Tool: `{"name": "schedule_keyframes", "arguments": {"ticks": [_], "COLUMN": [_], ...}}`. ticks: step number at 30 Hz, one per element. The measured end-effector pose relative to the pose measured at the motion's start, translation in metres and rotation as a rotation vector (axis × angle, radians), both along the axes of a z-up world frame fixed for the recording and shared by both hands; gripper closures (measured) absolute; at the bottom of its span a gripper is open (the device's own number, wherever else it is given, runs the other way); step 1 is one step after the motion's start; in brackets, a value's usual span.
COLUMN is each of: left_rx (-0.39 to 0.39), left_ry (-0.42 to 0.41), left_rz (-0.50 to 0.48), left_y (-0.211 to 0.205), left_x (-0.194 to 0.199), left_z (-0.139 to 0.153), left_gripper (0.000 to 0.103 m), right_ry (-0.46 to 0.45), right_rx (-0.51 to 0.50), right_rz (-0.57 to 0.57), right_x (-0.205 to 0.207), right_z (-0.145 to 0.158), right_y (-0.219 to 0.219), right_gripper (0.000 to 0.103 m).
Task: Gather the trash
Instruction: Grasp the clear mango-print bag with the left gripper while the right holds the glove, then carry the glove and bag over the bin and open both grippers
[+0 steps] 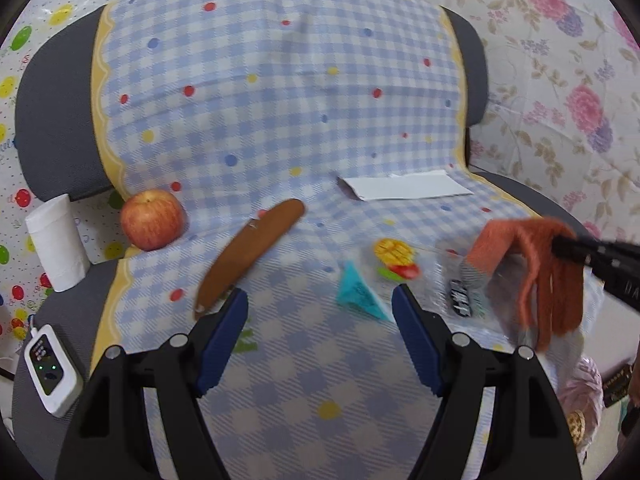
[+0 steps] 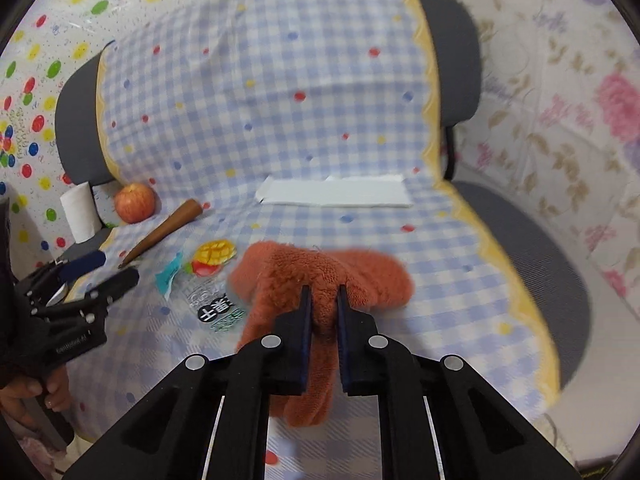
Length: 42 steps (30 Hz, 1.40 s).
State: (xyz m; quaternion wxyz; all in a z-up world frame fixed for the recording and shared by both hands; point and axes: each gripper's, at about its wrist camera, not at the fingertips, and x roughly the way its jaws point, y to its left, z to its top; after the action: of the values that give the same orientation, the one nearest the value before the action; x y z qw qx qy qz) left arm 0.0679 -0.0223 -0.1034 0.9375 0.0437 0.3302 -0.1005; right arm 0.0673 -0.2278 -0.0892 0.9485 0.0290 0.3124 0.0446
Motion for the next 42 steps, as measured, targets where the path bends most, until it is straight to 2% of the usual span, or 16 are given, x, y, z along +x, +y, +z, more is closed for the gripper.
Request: {"name": "schedule_keyframes", "arguments": {"ticks": [2,5,15,19,21,23,24,25,27,28,29,31,42], "left_rx": [0.004,0.022,0.042,-0.013,-0.018,-0.009,0.003,0.001,-0.004,0.007,0.014,-0.020,-0.145], "left_ry": [0.006,0.010,0.117,0.215,0.221,0.218,0.211,0.212,0.208,0.191,0.171,0.163,-0.049], "left_rz": [-0.033,-0.066,-0.096,-0.121,-0.125,-0.129,-0.135,-0.151,-0.173,-0.180,-0.182,-0.193,-0.216], "left_y": [-0.010,-0.025,-0.045,-0.046,-0.046,-0.049,-0.052,-0.053,-0.058,-0.060,-0.062,-0.061,-0.053], "left_x": [-0.003,0.000,0.044,0.064,0.068,0.069,0.067,0.067,0.058,0.053,0.047,0.039,-0.025], "left_z": [-0.001,-0.004,-0.020,-0.029,-0.030,-0.030,-0.029,-0.028,-0.029,-0.027,-0.025,-0.020,0.044], "left_gripper": [0.030,0.023,0.020,0.020,0.021,0.033,0.042,0.059,0.068,0.081,0.103,0.103,0.103], "right_ry": [-0.026,-0.042,-0.014,-0.009,-0.007,-0.005,-0.003,-0.002,0.000,0.001,0.001,-0.001,-0.038], "right_rx": [-0.029,-0.070,-0.018,-0.014,-0.011,-0.011,-0.009,-0.008,-0.007,-0.008,-0.008,-0.010,-0.041], "right_rz": [-0.028,-0.063,-0.101,-0.097,-0.096,-0.097,-0.095,-0.093,-0.091,-0.091,-0.090,-0.090,-0.139], "right_x": [-0.008,-0.019,-0.026,-0.023,-0.022,-0.022,-0.022,-0.023,-0.024,-0.026,-0.027,-0.032,-0.076], "right_z": [0.007,0.010,-0.005,-0.006,-0.006,-0.006,-0.006,-0.006,-0.007,-0.007,-0.007,-0.006,0.011], "right_y": [-0.006,-0.015,-0.042,-0.043,-0.045,-0.044,-0.044,-0.044,-0.044,-0.044,-0.044,-0.044,-0.059], "right_gripper": [0.091,0.091,0.091,0.091,0.091,0.091,0.091,0.091,0.091,0.091,0.091,0.091,0.091]}}
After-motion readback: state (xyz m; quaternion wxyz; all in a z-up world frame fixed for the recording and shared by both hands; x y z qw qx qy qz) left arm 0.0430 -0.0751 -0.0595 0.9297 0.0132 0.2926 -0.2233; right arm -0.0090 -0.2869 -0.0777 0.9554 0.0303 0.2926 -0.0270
